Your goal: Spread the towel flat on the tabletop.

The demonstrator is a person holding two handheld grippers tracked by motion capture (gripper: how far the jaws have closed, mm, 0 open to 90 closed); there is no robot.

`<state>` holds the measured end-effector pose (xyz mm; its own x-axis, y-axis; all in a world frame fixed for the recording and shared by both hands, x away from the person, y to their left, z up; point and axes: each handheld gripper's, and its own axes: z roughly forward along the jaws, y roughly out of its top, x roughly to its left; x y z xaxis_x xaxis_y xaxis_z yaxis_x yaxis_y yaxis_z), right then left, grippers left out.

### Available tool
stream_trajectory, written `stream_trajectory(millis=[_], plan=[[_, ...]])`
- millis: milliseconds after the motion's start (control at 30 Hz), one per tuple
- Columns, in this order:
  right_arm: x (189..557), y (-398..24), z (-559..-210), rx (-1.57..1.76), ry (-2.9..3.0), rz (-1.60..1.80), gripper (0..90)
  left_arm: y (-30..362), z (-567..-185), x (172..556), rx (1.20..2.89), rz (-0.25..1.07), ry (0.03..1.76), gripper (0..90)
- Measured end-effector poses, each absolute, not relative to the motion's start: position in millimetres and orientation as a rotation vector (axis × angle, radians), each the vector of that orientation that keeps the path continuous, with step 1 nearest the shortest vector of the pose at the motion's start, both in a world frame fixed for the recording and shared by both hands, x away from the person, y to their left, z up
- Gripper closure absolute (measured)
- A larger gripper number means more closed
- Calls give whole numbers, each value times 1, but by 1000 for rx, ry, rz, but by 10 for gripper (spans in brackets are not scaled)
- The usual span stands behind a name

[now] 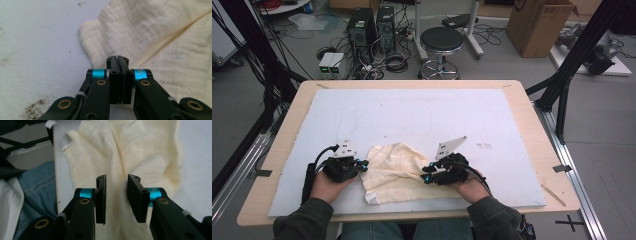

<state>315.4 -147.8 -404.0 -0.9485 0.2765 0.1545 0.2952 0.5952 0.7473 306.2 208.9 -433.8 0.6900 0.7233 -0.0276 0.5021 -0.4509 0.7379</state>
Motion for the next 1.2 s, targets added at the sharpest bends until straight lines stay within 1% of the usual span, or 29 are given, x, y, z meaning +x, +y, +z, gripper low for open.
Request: stream_trajectory(millis=[100, 233, 367, 433, 567, 667, 700, 733, 767, 800, 833, 1200], plan=[[330, -157, -390, -548, -2790, -1383, 681, 209, -436, 309, 2140, 385, 948, 878], [358, -168, -388, -672, -2772, -1443, 691, 211, -437, 311, 2134, 389, 957, 879], [385, -166, -405, -770, -2758, -1367, 692, 212, -437, 312, 2135, 390, 954, 879], [393, -160, -415, -771, -2743, -1321, 673, 213, -437, 312, 2135, 384, 951, 878], [400, -145, -429, -728, -2724, -1253, 650, 213, -437, 314, 2124, 390, 952, 879], [404, -137, -436, -730, -2689, -1246, 655, 212, -437, 315, 2107, 391, 954, 879], [405, -135, -438, -725, -2684, -1238, 685, 212, -436, 315, 2092, 391, 958, 880], [405, -133, -439, -712, -2690, -1220, 768, 212, -435, 316, 2086, 395, 956, 880], [405, -133, -439, -703, -2691, -1217, 824, 211, -434, 316, 2072, 401, 954, 880], [405, -134, -438, -702, -2688, -1221, 862, 210, -433, 317, 2068, 401, 952, 880], [404, -136, -435, -698, -2690, -1234, 868, 209, -433, 318, 2064, 402, 953, 881], [381, -193, -371, -806, -2891, -1306, 876, 178, -418, 337, 2059, 413, 919, 882]])
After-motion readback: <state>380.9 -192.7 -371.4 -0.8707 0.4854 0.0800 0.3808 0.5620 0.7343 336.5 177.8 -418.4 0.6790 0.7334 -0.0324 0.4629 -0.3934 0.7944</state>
